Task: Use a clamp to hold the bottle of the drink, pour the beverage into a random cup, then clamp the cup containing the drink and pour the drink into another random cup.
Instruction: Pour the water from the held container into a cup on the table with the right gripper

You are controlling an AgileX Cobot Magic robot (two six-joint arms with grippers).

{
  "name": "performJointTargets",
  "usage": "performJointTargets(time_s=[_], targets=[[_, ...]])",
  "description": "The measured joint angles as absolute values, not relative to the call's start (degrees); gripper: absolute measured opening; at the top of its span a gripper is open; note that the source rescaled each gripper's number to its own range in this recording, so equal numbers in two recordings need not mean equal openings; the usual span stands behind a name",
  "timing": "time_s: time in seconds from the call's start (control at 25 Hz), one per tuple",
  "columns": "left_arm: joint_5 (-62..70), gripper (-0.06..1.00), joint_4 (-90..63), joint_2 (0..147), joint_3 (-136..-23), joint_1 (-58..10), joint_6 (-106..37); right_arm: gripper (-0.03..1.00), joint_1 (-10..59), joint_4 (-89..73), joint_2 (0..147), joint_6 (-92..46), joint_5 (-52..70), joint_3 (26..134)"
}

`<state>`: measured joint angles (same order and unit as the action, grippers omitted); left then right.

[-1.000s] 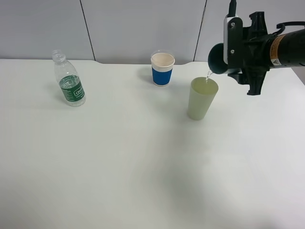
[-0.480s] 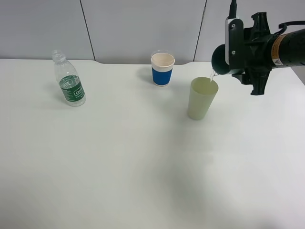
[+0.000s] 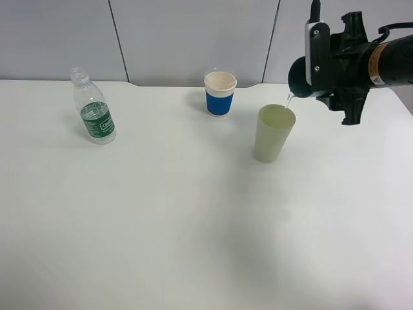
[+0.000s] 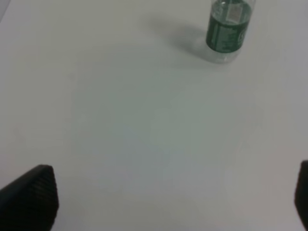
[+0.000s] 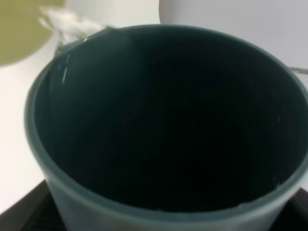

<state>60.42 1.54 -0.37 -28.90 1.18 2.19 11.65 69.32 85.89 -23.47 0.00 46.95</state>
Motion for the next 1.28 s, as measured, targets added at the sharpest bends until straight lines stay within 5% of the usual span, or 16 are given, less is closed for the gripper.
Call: performJointTargets(time_s=[1.28], targets=[[60.42,1.0,1.54,-0.37,-28.9,1.18,2.19,0.01,15.01,71.97,85.89,-23.32,4.65,48.08]])
